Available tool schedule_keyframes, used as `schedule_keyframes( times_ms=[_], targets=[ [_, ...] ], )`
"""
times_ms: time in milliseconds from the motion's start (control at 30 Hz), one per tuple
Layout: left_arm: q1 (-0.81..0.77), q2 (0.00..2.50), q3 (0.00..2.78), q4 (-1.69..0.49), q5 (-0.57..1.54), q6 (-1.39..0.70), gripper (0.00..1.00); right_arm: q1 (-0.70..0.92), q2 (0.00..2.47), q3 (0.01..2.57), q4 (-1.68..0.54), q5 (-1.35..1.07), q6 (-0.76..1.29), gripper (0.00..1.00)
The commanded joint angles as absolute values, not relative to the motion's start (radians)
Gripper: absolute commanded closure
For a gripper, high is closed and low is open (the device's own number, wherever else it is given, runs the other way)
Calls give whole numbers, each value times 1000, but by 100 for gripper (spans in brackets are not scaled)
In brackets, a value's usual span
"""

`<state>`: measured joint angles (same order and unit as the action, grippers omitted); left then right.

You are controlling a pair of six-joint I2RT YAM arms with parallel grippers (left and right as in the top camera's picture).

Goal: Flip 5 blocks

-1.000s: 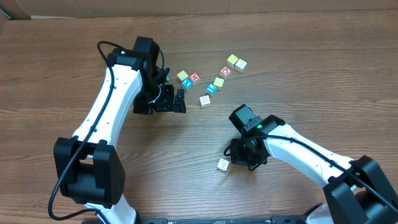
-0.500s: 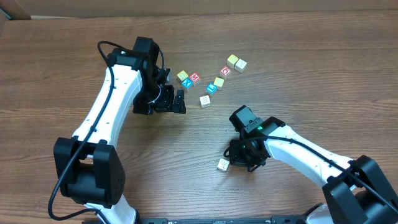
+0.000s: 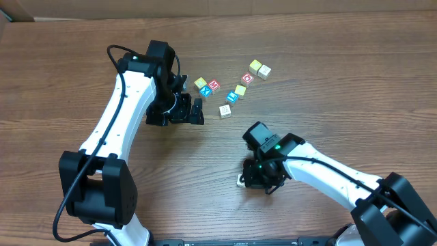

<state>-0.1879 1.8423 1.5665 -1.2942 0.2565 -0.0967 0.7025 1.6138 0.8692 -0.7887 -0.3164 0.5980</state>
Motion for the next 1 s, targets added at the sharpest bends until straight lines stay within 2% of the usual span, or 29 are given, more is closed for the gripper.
schedule_keyframes(
  times_ms=[0,300,967],
  targets=[
    [-187,1848,1584,-1299,251,-70,0,712,1601,863,-774,-315,648,95],
    [-187,1848,1584,-1304,252,-67,0,711,1601,863,-774,-240,675,96],
    [-187,1848,1584,-1306,252,-67,0,711,1601,863,-699,-255,654,96]
  ],
)
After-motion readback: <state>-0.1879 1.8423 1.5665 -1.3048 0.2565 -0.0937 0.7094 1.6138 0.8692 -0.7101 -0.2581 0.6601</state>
